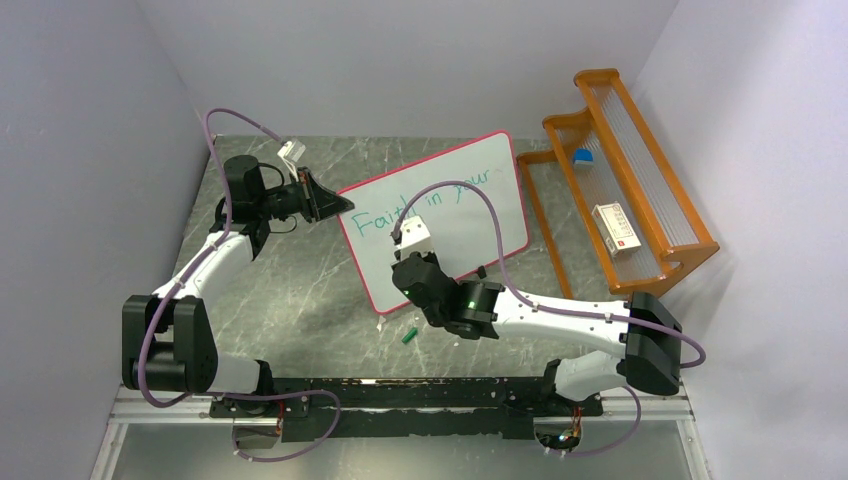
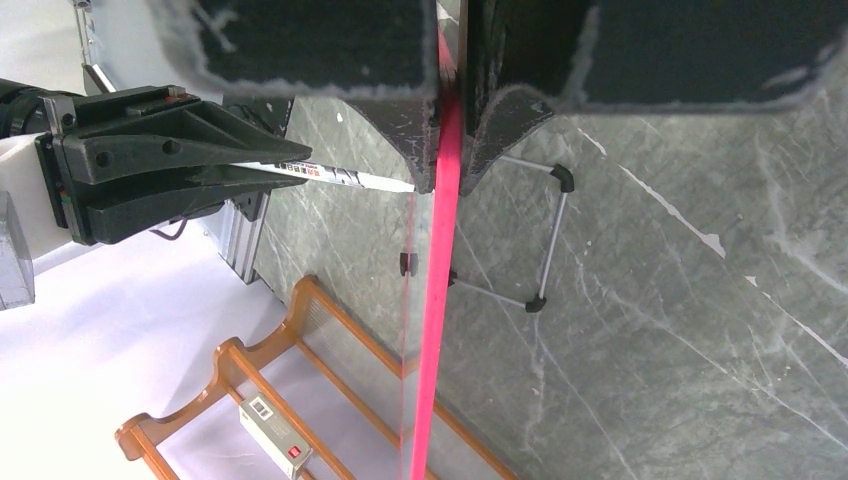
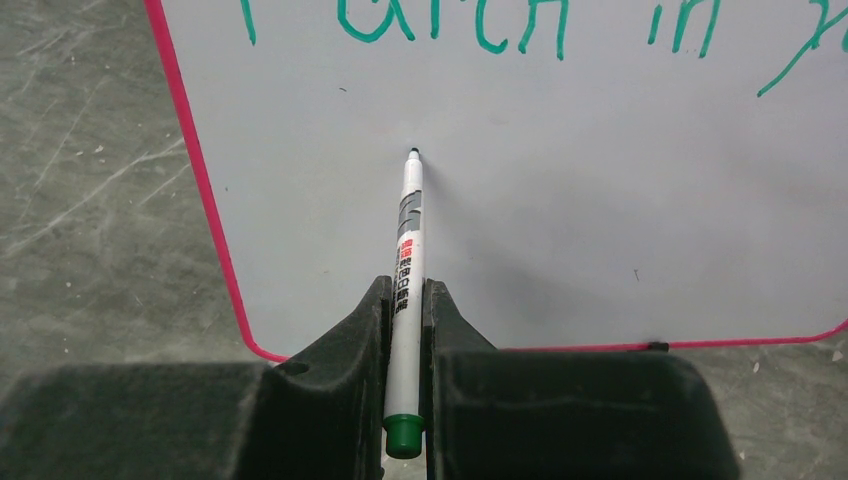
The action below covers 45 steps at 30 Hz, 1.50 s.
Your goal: Write a sentence on the whiteboard
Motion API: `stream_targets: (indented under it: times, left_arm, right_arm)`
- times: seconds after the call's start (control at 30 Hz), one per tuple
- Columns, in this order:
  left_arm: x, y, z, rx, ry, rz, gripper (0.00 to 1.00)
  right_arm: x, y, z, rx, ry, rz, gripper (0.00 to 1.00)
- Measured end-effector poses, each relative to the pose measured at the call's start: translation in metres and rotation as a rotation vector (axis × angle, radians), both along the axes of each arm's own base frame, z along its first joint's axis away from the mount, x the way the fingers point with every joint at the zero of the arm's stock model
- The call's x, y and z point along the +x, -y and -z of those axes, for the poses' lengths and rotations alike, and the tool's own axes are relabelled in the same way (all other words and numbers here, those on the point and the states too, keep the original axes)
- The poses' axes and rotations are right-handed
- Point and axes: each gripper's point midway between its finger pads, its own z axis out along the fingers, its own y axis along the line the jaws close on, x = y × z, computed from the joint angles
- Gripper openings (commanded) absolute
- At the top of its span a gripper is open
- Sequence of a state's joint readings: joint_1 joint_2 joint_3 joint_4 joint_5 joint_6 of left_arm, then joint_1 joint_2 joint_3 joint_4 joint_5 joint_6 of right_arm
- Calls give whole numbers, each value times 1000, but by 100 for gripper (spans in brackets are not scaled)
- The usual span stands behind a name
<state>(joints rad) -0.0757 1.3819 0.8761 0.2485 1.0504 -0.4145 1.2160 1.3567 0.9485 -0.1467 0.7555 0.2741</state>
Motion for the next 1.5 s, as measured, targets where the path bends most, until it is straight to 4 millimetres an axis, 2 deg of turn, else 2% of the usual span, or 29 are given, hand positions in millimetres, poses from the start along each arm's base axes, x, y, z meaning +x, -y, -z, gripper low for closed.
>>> stream_targets:
  times: [1.0, 1.5]
  left_arm:
    - [0, 0, 0, 2, 0, 0, 5]
    - [0, 0, 1, 2, -1, 0, 5]
  right_arm:
    - [-2, -8, -1, 1, -13, -46, 0]
    - [-5, -1, 4, -34, -32, -44, 0]
